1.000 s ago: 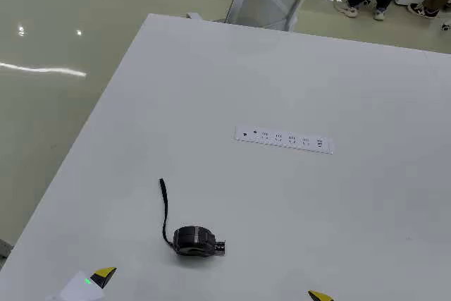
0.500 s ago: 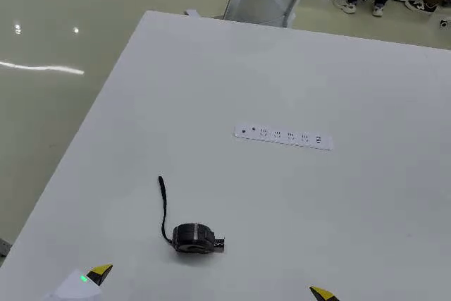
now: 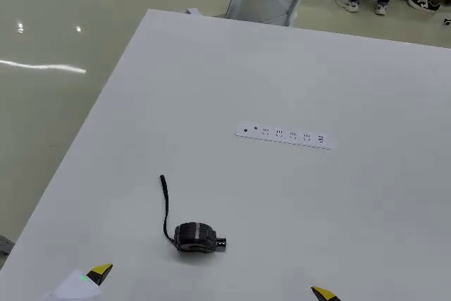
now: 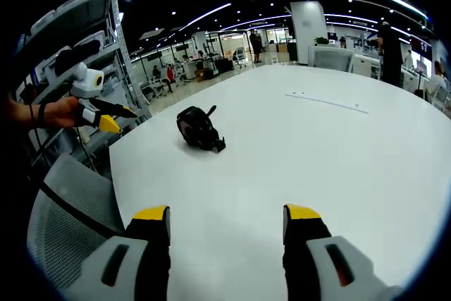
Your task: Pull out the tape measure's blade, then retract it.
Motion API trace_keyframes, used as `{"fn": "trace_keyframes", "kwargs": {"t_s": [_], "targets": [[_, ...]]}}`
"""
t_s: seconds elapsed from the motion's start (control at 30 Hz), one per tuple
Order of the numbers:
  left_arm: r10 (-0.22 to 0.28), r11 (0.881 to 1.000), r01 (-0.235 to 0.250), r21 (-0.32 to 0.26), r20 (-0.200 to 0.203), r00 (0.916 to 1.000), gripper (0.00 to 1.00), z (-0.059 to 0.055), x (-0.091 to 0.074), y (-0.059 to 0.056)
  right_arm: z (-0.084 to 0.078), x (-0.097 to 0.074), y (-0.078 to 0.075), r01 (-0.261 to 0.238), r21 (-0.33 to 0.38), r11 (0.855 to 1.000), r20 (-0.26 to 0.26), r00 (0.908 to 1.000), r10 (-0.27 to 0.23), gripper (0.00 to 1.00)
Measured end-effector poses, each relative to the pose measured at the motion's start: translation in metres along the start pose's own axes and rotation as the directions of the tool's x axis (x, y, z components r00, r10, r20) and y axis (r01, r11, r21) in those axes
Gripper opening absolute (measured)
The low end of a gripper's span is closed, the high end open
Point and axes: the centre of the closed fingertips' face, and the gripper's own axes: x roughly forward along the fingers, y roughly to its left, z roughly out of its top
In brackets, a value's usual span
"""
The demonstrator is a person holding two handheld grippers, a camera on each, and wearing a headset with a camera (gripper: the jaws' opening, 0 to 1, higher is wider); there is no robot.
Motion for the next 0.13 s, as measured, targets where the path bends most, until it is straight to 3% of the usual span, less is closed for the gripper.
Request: {"fn": "trace_keyframes", "kwargs": {"t_s": [0.13], "targets": [[0.006,1.0,-0.006,0.003,-0.011,0.9999,0.76,-0.0014,0.0008,0.0032,-0.0021,0.0002,0.0012,-0.003,-0.004,1.0,-0.008,1.0,0.003,0.65]]}}
